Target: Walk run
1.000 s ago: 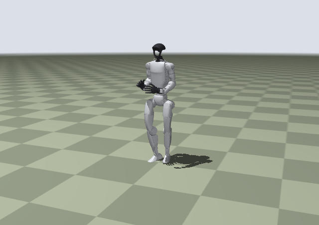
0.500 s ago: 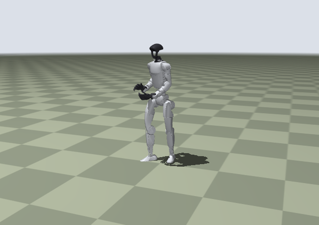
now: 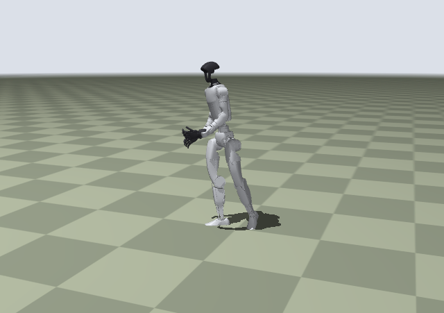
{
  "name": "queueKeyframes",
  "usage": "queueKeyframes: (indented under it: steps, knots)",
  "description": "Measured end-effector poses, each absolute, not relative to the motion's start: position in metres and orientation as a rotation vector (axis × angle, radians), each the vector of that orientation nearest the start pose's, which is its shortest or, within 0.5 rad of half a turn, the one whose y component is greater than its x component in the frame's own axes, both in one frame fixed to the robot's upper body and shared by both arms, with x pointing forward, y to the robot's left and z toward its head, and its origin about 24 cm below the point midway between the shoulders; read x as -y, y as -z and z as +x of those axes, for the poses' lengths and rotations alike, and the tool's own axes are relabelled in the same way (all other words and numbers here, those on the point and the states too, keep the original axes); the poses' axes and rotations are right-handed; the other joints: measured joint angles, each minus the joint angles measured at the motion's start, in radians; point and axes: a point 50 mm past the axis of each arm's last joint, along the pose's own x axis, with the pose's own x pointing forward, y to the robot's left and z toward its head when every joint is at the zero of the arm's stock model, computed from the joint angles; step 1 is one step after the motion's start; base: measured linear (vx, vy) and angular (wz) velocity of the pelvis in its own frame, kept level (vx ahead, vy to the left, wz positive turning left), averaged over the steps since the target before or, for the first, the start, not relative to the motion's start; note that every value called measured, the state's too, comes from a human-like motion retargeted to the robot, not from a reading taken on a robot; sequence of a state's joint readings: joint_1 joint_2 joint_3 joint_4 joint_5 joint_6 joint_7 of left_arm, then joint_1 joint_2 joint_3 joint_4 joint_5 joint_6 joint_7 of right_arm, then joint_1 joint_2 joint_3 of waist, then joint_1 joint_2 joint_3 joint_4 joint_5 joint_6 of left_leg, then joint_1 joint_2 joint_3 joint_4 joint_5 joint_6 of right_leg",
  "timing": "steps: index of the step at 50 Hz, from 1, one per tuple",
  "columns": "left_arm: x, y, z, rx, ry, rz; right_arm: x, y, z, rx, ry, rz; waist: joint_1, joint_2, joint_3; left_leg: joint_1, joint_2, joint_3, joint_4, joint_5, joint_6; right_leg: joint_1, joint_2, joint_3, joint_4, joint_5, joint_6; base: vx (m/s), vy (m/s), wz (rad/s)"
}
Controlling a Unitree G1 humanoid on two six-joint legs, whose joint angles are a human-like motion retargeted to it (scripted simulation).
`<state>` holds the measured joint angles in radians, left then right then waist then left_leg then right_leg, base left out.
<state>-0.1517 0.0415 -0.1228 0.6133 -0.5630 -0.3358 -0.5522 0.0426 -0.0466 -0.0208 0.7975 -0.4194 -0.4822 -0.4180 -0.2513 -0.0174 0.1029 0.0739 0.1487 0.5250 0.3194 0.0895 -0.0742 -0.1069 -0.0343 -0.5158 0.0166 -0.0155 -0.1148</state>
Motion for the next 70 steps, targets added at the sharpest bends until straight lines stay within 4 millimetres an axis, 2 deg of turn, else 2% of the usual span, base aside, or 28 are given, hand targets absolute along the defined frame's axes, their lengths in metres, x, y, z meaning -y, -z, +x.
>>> queueKeyframes:
  steps: [2, 5, 7, 10, 13, 15, 17, 21, 25, 31, 32, 35, 37, 40, 42, 45, 47, 48, 52, 55, 58, 61, 64, 68, 70]
  knots:
    - [-0.124, 0.022, 0.252, -0.032, 0.434, -0.483, 0.184, 0.117, 0.166, -0.525, 0.127, -0.445, 0.007, -0.027, -0.006, -0.027, 0.020, 0.006, 0.099, 0.050, 0.026, 0.004, -0.012, 0.044, 0.002, -0.006, 0.000, 0.24, -0.27, -0.92]
    - [-0.128, 0.026, 0.243, -0.026, 0.367, -0.510, 0.199, 0.152, 0.124, -0.923, -0.031, -0.402, 0.043, -0.064, -0.010, -0.108, 0.039, -0.018, 0.293, 0.076, 0.101, 0.011, -0.028, 0.120, 0.009, -0.016, -0.006, 0.26, -0.18, -1.18]
    - [-0.128, 0.029, 0.237, -0.021, 0.315, -0.531, 0.206, 0.163, 0.097, -1.104, -0.149, -0.372, 0.062, -0.067, -0.017, -0.172, 0.021, -0.081, 0.375, 0.038, 0.055, 0.009, -0.018, 0.149, 0.011, -0.022, -0.012, 0.29, -0.16, -1.01]
    - [-0.125, 0.036, 0.225, -0.028, 0.236, -0.574, 0.213, 0.171, 0.063, -1.247, -0.198, -0.361, 0.084, -0.063, -0.032, -0.268, -0.134, -0.299, 0.388, -0.016, 0.002, 0.010, 0.000, 0.178, 0.009, -0.028, -0.018, 0.30, -0.15, -0.74]
    - [-0.128, 0.042, 0.214, -0.038, 0.161, -0.608, 0.214, 0.173, 0.045, -1.279, -0.169, -0.404, 0.089, -0.056, -0.046, -0.311, -0.133, -0.254, 0.336, -0.062, 0.028, 0.012, 0.020, 0.185, 0.012, -0.040, -0.026, 0.29, -0.13, -0.54]
    - [-0.133, 0.048, 0.204, -0.047, 0.110, -0.629, 0.212, 0.173, 0.040, -1.272, -0.136, -0.437, 0.106, -0.054, -0.048, -0.341, -0.136, -0.216, 0.270, -0.092, 0.049, 0.018, 0.040, 0.206, 0.012, -0.050, -0.037, 0.35, -0.13, -0.83]
    - [-0.137, 0.054, 0.195, -0.064, 0.068, -0.649, 0.209, 0.174, 0.040, -1.258, -0.120, -0.451, 0.122, -0.048, -0.049, -0.366, -0.163, -0.229, 0.182, -0.098, 0.045, 0.029, 0.063, 0.221, 0.013, -0.060, -0.045, 0.43, -0.12, -0.79]
    - [-0.148, 0.062, 0.181, -0.091, 0.025, -0.663, 0.203, 0.174, 0.047, -1.229, -0.152, -0.444, 0.154, -0.025, -0.051, -0.421, -0.199, -0.243, 0.011, -0.109, 0.056, 0.056, 0.110, 0.243, 0.014, -0.082, -0.055, 0.39, -0.04, -0.65]
    - [-0.156, 0.066, 0.174, -0.105, 0.013, -0.642, 0.196, 0.172, 0.065, -1.165, -0.230, -0.448, 0.171, -0.013, -0.049, -0.465, -0.244, -0.232, -0.149, -0.093, 0.090, 0.094, 0.140, 0.235, 0.012, -0.104, -0.052, 0.44, -0.04, -0.23]
    - [-0.162, 0.061, 0.175, -0.085, 0.006, -0.595, 0.187, 0.166, 0.097, -1.055, -0.361, -0.508, 0.189, -0.026, -0.051, -0.462, -0.296, -0.072, -0.299, -0.160, 0.098, 0.154, 0.154, 0.176, 0.020, -0.130, -0.039, 0.54, -0.04, 0.02]
    - [-0.163, 0.060, 0.176, -0.078, 0.000, -0.591, 0.186, 0.165, 0.101, -1.046, -0.378, -0.522, 0.198, -0.031, -0.053, -0.455, -0.297, -0.054, -0.300, -0.159, 0.112, 0.163, 0.154, 0.172, 0.024, -0.131, -0.037, 0.56, -0.01, -0.37]
    - [-0.164, 0.059, 0.176, -0.069, -0.017, -0.593, 0.187, 0.163, 0.110, -1.031, -0.396, -0.569, 0.222, -0.066, -0.077, -0.437, -0.305, -0.053, -0.268, -0.117, 0.247, 0.182, 0.132, 0.159, 0.045, -0.107, -0.021, 0.66, 0.00, -0.37]
    - [-0.164, 0.061, 0.175, -0.076, -0.023, -0.606, 0.188, 0.163, 0.110, -1.037, -0.387, -0.593, 0.227, -0.086, -0.103, -0.431, -0.332, -0.101, -0.275, -0.067, 0.302, 0.190, 0.117, 0.143, 0.064, -0.061, 0.002, 0.88, 0.04, -0.10]
    - [-0.164, 0.066, 0.173, -0.100, -0.033, -0.623, 0.188, 0.167, 0.098, -1.080, -0.375, -0.604, 0.223, -0.116, -0.145, -0.406, -0.361, -0.185, -0.280, -0.089, 0.327, 0.205, 0.087, 0.113, 0.115, 0.080, 0.061, 0.87, 0.04, -0.06]
    - [-0.164, 0.067, 0.174, -0.114, -0.031, -0.614, 0.188, 0.170, 0.085, -1.129, -0.371, -0.589, 0.232, -0.116, -0.159, -0.382, -0.351, -0.202, -0.272, -0.117, 0.316, 0.201, 0.077, 0.112, 0.185, 0.243, 0.117, 0.83, 0.04, -0.14]
    - [-0.162, 0.064, 0.183, -0.117, -0.016, -0.584, 0.194, 0.172, 0.070, -1.197, -0.366, -0.550, 0.221, -0.070, -0.171, -0.317, -0.319, -0.235, -0.275, -0.163, 0.316, 0.137, 0.112, 0.147, 0.349, 0.454, 0.190, 0.70, 0.06, 0.35]
    - [-0.159, 0.060, 0.189, -0.101, -0.002, -0.571, 0.200, 0.173, 0.064, -1.234, -0.376, -0.541, 0.224, -0.029, -0.177, -0.282, -0.275, -0.237, -0.269, -0.189, 0.298, 0.069, 0.142, 0.169, 0.494, 0.512, 0.190, 0.80, 0.11, 0.15]
    - [-0.157, 0.058, 0.193, -0.094, 0.006, -0.571, 0.203, 0.173, 0.060, -1.254, -0.374, -0.544, 0.223, -0.010, -0.181, -0.271, -0.259, -0.242, -0.263, -0.201, 0.292, 0.035, 0.148, 0.171, 0.557, 0.504, 0.188, 0.63, 0.10, 0.26]
    - [-0.149, 0.051, 0.211, -0.083, 0.059, -0.603, 0.215, 0.174, 0.041, -1.324, -0.266, -0.562, 0.180, 0.057, -0.187, -0.215, -0.221, -0.281, -0.250, -0.233, 0.277, -0.096, 0.115, 0.159, 0.710, 0.290, 0.122, 0.60, 0.11, 0.83]
    - [-0.145, 0.044, 0.222, -0.060, 0.115, -0.595, 0.217, 0.175, 0.019, -1.386, -0.178, -0.532, 0.144, 0.076, -0.181, -0.173, -0.218, -0.330, -0.241, -0.253, 0.267, -0.185, 0.094, 0.205, 0.687, 0.168, 0.082, 0.54, 0.03, 1.18]
    - [-0.144, 0.036, 0.228, -0.025, 0.162, -0.556, 0.215, 0.176, -0.007, -1.468, -0.160, -0.478, 0.117, 0.069, -0.173, -0.131, -0.244, -0.382, -0.237, -0.275, 0.267, -0.247, 0.062, 0.288, 0.547, 0.127, 0.086, 0.57, 0.03, 1.14]
    - [-0.142, 0.031, 0.233, -0.009, 0.201, -0.535, 0.211, 0.176, -0.031, -1.561, -0.177, -0.422, 0.075, 0.052, -0.155, -0.081, -0.279, -0.443, -0.232, -0.295, 0.267, -0.296, 0.049, 0.432, 0.383, 0.140, 0.126, 0.62, 0.03, 1.43]
    - [-0.143, 0.031, 0.233, -0.010, 0.222, -0.535, 0.206, 0.174, -0.052, -1.647, -0.224, -0.381, 0.041, 0.026, -0.133, -0.024, -0.313, -0.494, -0.223, -0.318, 0.263, -0.325, -0.007, 0.508, 0.225, 0.166, 0.187, 0.44, -0.01, 1.33]
    - [-0.147, 0.033, 0.229, -0.015, 0.225, -0.532, 0.200, 0.171, -0.076, -1.732, -0.300, -0.361, 0.014, 0.007, -0.106, 0.054, -0.338, -0.573, -0.205, -0.346, 0.257, -0.352, -0.087, 0.461, 0.047, 0.121, 0.328, 0.68, -0.11, 1.08]
    - [-0.154, 0.035, 0.225, -0.016, 0.210, -0.518, 0.197, 0.169, -0.086, -1.761, -0.333, -0.365, 0.032, 0.006, -0.100, 0.087, -0.310, -0.581, -0.192, -0.361, 0.226, -0.361, -0.062, 0.408, -0.004, 0.085, 0.377, 0.70, -0.39, 0.27]
